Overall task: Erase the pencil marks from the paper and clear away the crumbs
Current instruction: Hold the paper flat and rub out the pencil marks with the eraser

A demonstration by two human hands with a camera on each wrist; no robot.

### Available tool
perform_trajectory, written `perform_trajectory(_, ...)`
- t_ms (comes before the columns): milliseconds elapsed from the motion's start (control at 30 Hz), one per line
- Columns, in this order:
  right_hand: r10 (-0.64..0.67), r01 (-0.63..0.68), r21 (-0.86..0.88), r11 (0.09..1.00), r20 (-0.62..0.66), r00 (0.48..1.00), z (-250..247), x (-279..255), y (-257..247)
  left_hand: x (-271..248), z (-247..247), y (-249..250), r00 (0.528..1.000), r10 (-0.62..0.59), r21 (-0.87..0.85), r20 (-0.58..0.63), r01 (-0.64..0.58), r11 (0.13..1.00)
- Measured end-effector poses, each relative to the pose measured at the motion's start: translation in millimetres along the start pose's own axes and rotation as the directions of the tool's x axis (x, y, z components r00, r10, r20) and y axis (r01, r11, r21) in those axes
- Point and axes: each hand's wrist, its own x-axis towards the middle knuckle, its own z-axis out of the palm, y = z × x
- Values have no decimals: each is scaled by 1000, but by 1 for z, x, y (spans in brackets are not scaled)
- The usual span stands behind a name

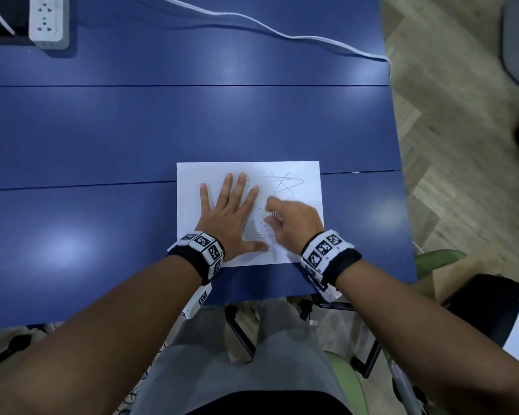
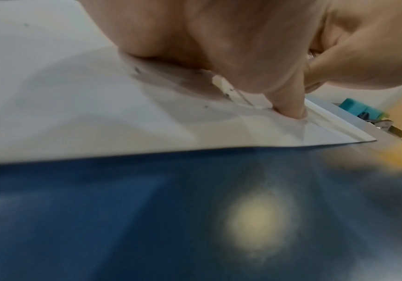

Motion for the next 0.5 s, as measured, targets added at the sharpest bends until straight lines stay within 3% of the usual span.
perform_trajectory(67,-30,32,-32,999,43,999,2,-8,-4,0,-1,0,1000,-3,7,-5,3,1000)
perform_trajectory(233,95,-91,50,995,-75,993,-3,3,2,1,-1,0,1000,-4,-9,3,4,1000)
perform_trajectory(400,-13,15,-27,1000,66,998,6,-17,-10,0,1,1,1000,-5,1,-3,5,1000)
perform_trajectory(500,44,-44,-4,999,-12,999,1,-6,-4,2,1,1,1000,-6,3,-3,6,1000)
